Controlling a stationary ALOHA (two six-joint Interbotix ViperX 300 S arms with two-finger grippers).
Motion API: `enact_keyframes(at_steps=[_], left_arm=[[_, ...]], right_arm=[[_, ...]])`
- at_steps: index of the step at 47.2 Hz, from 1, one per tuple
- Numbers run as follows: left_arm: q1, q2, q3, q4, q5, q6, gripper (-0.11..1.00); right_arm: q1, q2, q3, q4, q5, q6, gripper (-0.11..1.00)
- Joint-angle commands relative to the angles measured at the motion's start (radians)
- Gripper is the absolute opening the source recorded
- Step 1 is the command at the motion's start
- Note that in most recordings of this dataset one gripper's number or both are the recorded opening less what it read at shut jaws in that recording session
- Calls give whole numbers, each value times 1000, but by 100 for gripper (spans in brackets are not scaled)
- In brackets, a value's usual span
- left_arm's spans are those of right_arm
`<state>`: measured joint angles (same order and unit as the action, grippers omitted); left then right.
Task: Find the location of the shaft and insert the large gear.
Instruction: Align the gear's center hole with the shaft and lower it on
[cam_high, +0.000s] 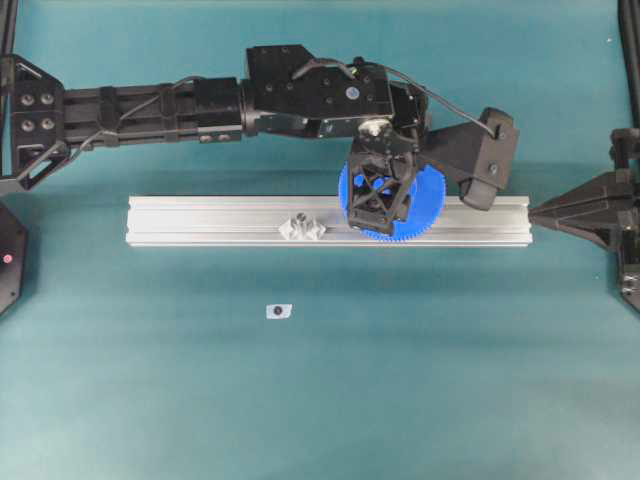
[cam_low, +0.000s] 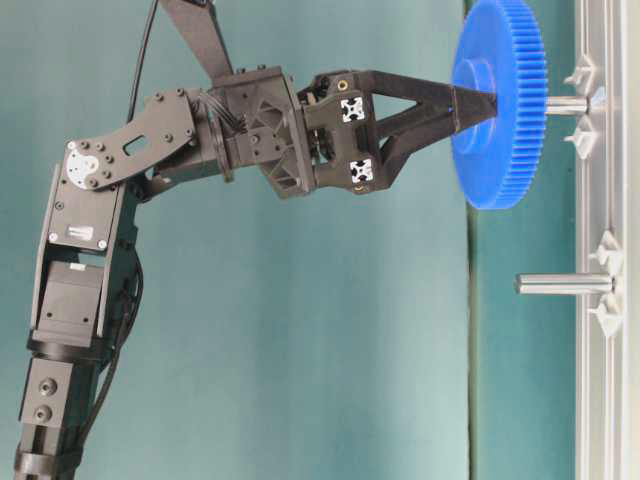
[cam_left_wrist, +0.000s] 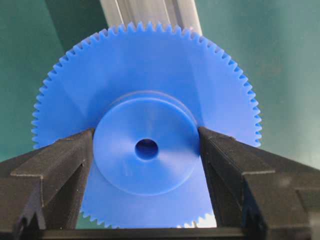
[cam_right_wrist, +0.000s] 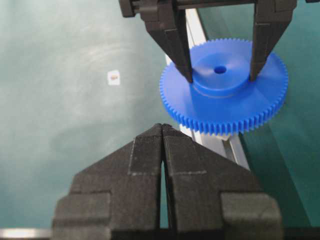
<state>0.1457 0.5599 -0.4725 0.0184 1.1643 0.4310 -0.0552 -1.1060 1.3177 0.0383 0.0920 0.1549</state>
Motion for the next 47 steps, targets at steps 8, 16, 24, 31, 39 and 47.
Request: enact_keyframes(at_steps=[8, 16, 24, 31, 39, 47], left_arm=[[43, -20, -28, 5, -9, 8, 71], [60, -18, -29, 5, -9, 8, 71], [63, -17, -29, 5, -9, 8, 71], [61, -17, -29, 5, -6, 3, 71], [63, -17, -29, 5, -3, 2, 71], [61, -17, -29, 5, -3, 0, 71]], right_arm=[[-3, 6, -9, 0, -6, 11, -2], [-3, 6, -11, 0, -6, 11, -2], [-3, 6, -11, 0, -5, 11, -2], [-3, 6, -11, 0, -5, 11, -2], [-3, 6, -9, 0, -5, 11, -2], [-3, 6, -9, 0, -5, 11, -2]])
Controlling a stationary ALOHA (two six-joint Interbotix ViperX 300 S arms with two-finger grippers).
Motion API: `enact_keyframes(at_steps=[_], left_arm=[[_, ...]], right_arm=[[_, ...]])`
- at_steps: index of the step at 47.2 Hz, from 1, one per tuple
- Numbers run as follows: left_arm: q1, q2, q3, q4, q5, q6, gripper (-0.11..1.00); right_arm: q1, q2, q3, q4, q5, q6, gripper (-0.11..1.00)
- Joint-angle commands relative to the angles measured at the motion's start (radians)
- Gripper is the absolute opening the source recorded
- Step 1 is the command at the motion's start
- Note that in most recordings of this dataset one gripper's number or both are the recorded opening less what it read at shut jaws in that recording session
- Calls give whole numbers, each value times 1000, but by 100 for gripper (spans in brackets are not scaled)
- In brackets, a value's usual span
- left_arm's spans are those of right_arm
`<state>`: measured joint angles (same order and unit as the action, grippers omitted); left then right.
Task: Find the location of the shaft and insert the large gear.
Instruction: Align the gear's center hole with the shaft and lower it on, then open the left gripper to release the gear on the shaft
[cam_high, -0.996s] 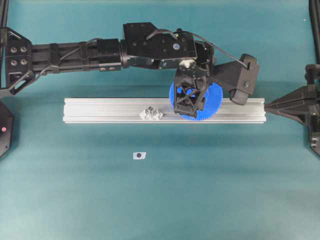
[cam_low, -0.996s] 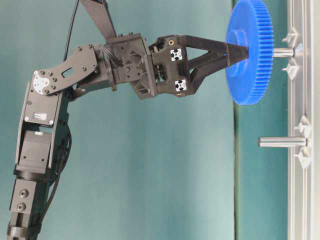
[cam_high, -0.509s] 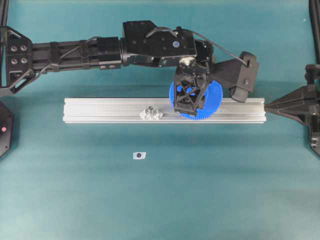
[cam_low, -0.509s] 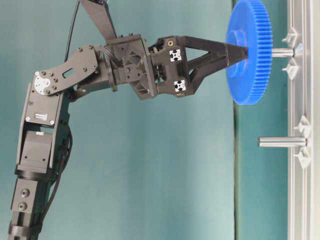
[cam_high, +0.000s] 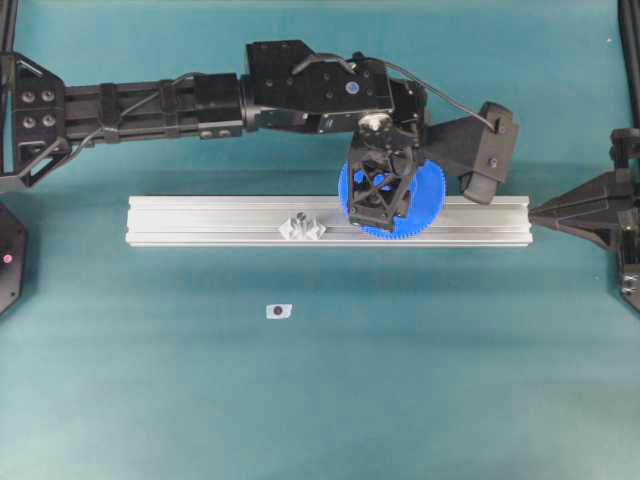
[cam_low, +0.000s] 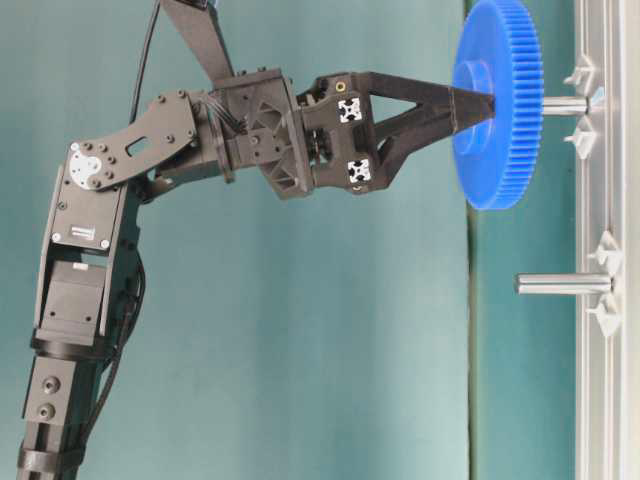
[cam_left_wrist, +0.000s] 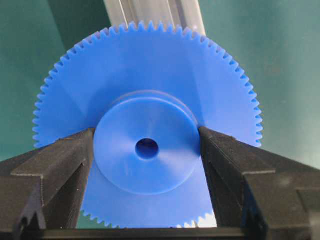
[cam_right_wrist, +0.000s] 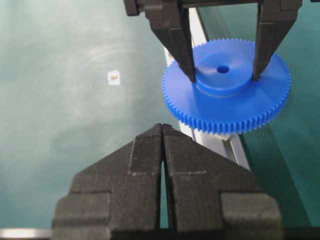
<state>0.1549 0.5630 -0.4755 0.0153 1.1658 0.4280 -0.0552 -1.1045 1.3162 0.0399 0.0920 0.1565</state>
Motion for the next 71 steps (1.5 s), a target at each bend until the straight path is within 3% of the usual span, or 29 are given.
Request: enact_keyframes(at_steps=[1, 34, 41, 66, 71], left_arm=[[52, -20, -26, 8, -5, 2, 71], [41, -18, -34, 6, 8, -32, 71], [38, -20, -38, 6, 9, -57, 92], [-11, -23, -41, 6, 18, -67, 91], [-31, -23, -44, 8, 29, -100, 91]], right_arm=[[-3, 5, -8, -2, -6, 9, -2], [-3, 5, -9, -2, 5, 25, -2], [-3, 2, -11, -2, 6, 26, -2], [-3, 0, -9, -2, 6, 26, -2], [-3, 0, -9, -2, 6, 26, -2]])
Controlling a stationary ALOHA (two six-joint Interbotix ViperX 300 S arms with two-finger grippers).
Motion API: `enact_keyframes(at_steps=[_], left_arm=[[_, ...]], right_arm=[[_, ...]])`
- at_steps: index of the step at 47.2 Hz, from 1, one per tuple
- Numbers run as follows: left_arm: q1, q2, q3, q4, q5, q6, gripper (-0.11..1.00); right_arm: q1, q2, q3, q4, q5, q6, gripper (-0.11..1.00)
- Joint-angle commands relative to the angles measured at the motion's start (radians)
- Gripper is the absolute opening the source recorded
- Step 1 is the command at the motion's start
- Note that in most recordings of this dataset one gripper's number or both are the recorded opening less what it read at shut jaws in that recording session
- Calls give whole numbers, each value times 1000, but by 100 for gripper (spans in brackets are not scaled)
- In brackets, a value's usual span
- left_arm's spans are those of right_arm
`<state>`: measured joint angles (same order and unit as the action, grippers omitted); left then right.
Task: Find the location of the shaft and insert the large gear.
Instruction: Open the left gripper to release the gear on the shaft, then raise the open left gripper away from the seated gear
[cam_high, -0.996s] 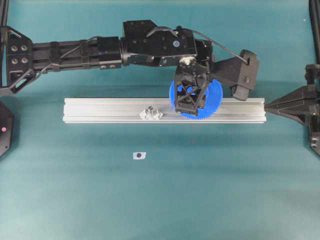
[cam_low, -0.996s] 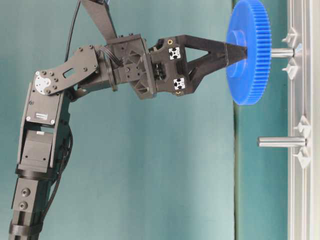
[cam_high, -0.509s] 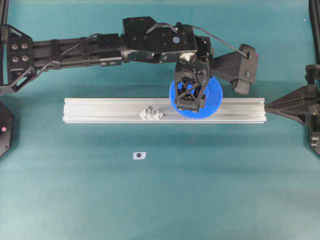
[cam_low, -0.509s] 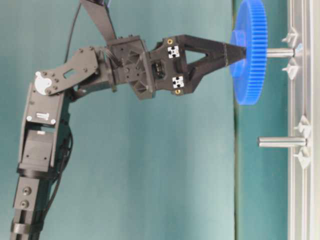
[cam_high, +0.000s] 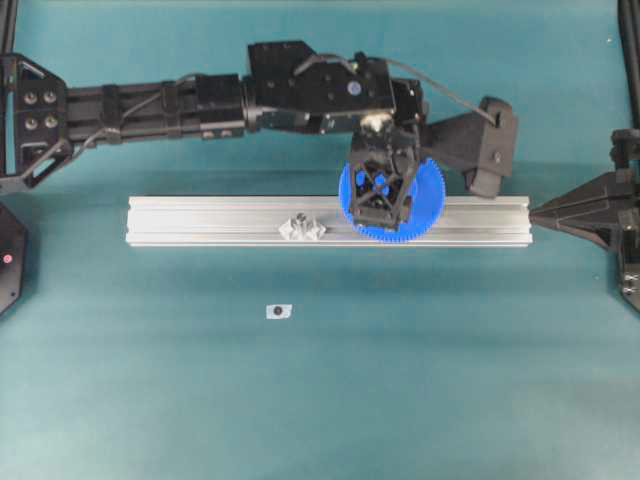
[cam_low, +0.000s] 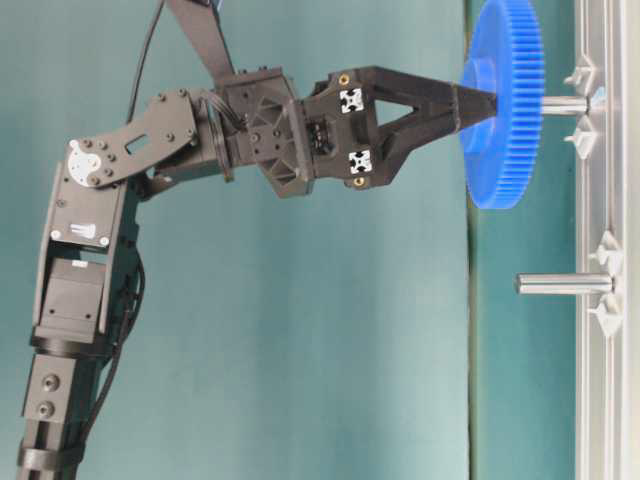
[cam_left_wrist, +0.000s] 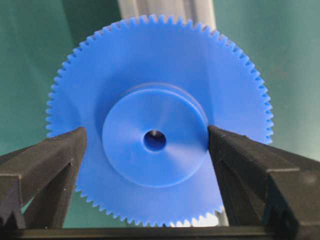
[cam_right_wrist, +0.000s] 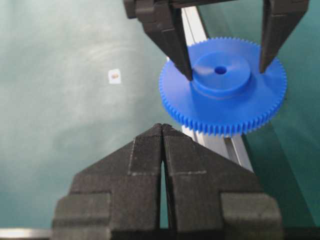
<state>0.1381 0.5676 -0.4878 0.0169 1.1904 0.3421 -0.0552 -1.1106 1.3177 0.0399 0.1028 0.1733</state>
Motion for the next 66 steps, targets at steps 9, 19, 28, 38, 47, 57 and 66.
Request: enact_keyframes(at_steps=[9, 19, 28, 38, 47, 57, 66], left_arm=[[-23, -28, -49, 5, 5, -60, 91], [-21, -26, -52, 5, 6, -60, 91], [-21, -26, -55, 5, 5, -61, 91], [-21, -26, -61, 6, 17, -69, 91], [-25, -28, -94, 5, 57, -74, 91], [-26, -25, -137, 5, 120, -75, 91], [-26, -11, -179, 5, 132, -75, 91]], right_arm=[[-2, 6, -9, -2, -5, 9, -2], [-3, 6, -11, -2, -6, 9, -2], [-2, 6, -12, -2, -5, 9, -2], [-2, 6, -14, -2, -5, 9, -2], [-3, 6, -12, -2, -6, 9, -2], [-2, 6, -11, -2, -6, 9, -2], [-2, 6, -9, -2, -5, 9, -2]])
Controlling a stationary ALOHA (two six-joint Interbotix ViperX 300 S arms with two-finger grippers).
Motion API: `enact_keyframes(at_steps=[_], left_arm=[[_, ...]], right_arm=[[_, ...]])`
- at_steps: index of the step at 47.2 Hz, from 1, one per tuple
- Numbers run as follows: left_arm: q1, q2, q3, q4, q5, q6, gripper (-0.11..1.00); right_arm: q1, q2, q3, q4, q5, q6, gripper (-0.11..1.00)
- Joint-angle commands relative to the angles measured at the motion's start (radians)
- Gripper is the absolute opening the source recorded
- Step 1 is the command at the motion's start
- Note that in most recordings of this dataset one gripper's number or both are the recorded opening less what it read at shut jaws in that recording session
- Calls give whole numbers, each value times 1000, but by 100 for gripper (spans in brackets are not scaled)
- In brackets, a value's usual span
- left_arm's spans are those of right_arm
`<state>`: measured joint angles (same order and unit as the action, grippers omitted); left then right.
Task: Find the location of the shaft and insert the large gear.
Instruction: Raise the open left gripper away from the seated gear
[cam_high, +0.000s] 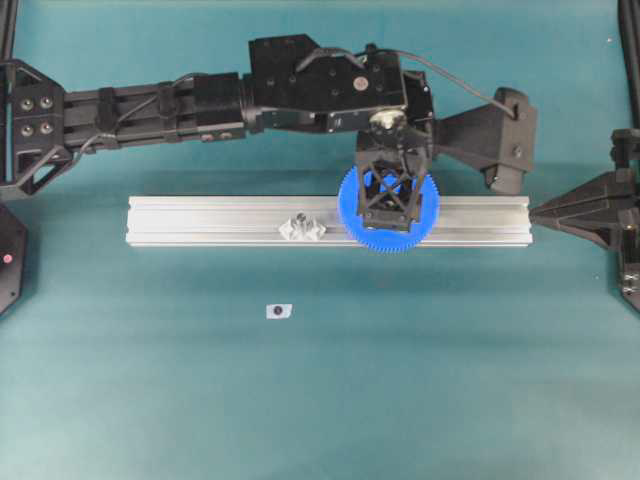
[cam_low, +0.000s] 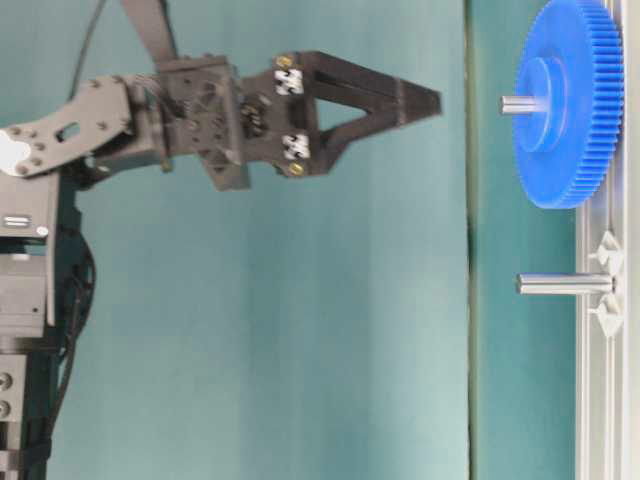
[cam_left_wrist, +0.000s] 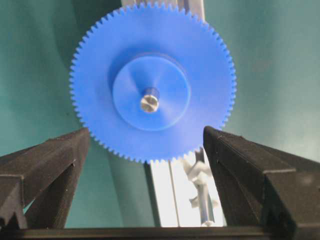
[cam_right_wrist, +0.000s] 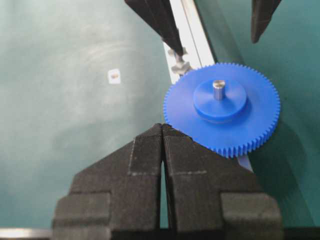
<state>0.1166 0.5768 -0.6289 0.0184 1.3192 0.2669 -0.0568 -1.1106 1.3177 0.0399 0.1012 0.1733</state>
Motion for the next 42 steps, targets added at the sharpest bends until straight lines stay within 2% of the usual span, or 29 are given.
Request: enact_keyframes(at_steps=[1, 19, 42], left_arm=[[-5, -18, -43, 5, 5, 0, 91], [-5, 17, -103, 3, 55, -26, 91], [-5, 17, -104, 3, 58, -32, 91]], right_arm=[[-2, 6, -9, -2, -3, 9, -2], [-2, 6, -9, -2, -5, 9, -2], [-2, 6, -12, -2, -5, 9, -2]])
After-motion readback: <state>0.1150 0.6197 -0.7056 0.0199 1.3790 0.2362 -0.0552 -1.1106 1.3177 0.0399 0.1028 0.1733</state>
